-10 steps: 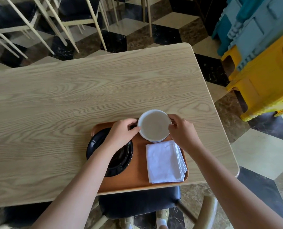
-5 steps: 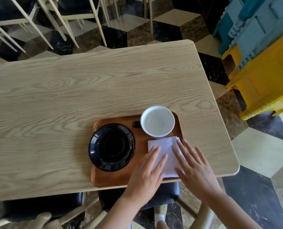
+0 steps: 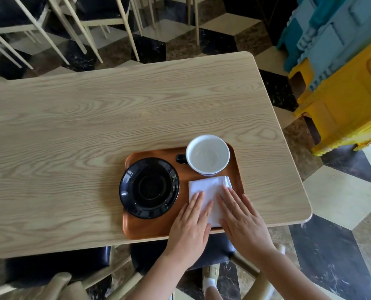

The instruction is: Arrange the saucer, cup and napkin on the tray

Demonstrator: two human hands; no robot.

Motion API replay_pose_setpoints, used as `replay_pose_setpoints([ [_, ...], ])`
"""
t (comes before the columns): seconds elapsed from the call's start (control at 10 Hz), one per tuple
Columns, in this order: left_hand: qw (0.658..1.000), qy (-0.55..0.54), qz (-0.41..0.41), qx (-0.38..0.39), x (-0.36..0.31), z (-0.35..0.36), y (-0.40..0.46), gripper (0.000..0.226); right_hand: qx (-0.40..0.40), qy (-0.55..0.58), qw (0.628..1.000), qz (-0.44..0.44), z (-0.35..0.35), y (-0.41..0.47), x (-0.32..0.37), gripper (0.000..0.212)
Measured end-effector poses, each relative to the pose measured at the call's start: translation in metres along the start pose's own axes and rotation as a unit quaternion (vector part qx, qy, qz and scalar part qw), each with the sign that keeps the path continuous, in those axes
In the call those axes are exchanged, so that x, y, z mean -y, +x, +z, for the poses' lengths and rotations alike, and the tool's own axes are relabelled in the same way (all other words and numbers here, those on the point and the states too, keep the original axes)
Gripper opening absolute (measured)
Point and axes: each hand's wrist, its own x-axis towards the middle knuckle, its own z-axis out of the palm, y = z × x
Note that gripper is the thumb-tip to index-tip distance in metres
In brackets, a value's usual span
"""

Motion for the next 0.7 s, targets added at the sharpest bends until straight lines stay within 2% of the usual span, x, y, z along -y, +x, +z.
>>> replay_pose_setpoints([
  [0.1,1.000,0.002,0.000,-0.002,0.005,0.000,-0.006,0.050,-0.003,-0.014,1.000,-0.005,0.002,0.000,0.008,0.051],
  [0.3,1.000,0.011,0.012,-0.007,0.013,0.002,-0.006,0.051,-0.009,-0.022,1.000,0.001,0.006,0.000,0.011,0.060],
  [0.4,1.000,0.010,0.014,0.002,0.012,0.001,-0.006,0.051,-0.019,-0.020,1.000,0.000,0.006,0.000,0.012,0.050],
  [0.6,0.999,0.028,0.015,0.010,0.007,-0.015,-0.004,0.054,-0.059,-0.027,0.998,-0.007,-0.002,0.005,0.012,0.047],
  [0.7,0.999,0.043,0.023,-0.008,0.004,-0.049,-0.001,0.054,-0.058,0.006,0.998,0.025,-0.036,0.010,0.018,0.038],
])
